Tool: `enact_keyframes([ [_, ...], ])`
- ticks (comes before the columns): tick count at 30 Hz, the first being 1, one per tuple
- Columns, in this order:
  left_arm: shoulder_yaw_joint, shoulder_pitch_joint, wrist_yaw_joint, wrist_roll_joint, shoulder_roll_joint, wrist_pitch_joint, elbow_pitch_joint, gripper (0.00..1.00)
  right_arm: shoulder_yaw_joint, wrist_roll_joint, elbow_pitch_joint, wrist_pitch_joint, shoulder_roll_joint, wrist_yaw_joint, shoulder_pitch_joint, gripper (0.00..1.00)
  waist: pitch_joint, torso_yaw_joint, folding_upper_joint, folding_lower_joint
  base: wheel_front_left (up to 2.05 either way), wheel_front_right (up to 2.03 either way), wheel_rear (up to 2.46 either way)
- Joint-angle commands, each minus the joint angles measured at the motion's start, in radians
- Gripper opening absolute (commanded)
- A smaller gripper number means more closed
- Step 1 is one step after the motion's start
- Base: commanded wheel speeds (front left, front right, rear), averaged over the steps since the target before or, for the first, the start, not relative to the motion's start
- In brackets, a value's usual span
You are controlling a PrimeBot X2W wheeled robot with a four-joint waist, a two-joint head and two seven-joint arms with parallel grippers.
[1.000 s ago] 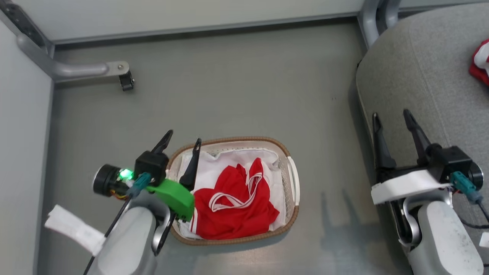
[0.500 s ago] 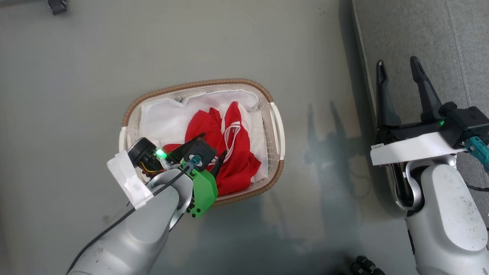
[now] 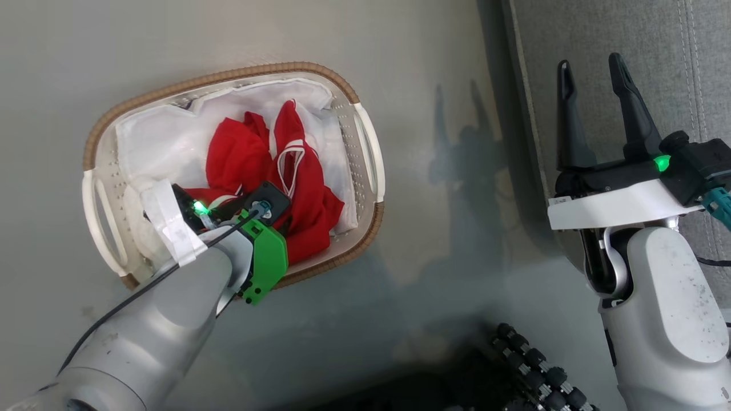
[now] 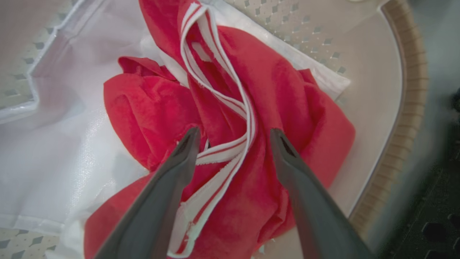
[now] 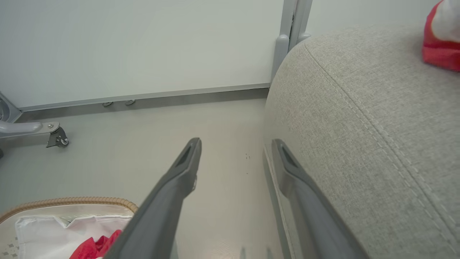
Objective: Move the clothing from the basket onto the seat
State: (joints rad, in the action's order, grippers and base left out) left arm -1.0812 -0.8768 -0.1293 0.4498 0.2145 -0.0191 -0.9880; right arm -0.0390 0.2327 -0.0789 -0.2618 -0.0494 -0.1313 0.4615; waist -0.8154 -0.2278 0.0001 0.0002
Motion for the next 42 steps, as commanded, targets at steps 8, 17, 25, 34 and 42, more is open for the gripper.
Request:
enact_keyframes([
  [8,-0.072,-0.072,-0.001,0.079,0.042,0.053,-0.051,1.00,-0.023,0.032,0.009,-0.005,-0.002,0.001,0.023,1.00,-0.083,-0.072,-0.0001,-0.0002,0.00,0.00,0.00],
  [17,-0.162,-0.082,-0.001,0.168,0.067,0.146,-0.025,0.00,-0.026,0.041,-0.005,-0.005,-0.002,0.001,0.029,1.00,-0.082,-0.076,-0.0001,-0.0002,0.00,0.00,0.00],
  [25,-0.185,-0.085,-0.001,0.210,0.069,0.109,-0.003,0.00,-0.013,0.026,-0.019,-0.005,-0.002,0.001,0.033,1.00,-0.045,-0.055,-0.0001,-0.0002,0.00,0.00,0.00],
  [34,-0.178,-0.071,-0.001,0.281,0.033,-0.061,0.038,0.00,0.024,-0.023,-0.059,-0.005,-0.003,0.001,-0.010,1.00,0.104,0.019,-0.0001,-0.0002,0.00,0.00,0.00],
  [42,-0.181,-0.060,-0.001,0.303,0.000,-0.188,0.047,0.00,0.053,-0.081,-0.124,-0.005,-0.003,0.001,-0.078,1.00,0.317,0.103,-0.0001,-0.0002,0.00,0.00,0.00],
])
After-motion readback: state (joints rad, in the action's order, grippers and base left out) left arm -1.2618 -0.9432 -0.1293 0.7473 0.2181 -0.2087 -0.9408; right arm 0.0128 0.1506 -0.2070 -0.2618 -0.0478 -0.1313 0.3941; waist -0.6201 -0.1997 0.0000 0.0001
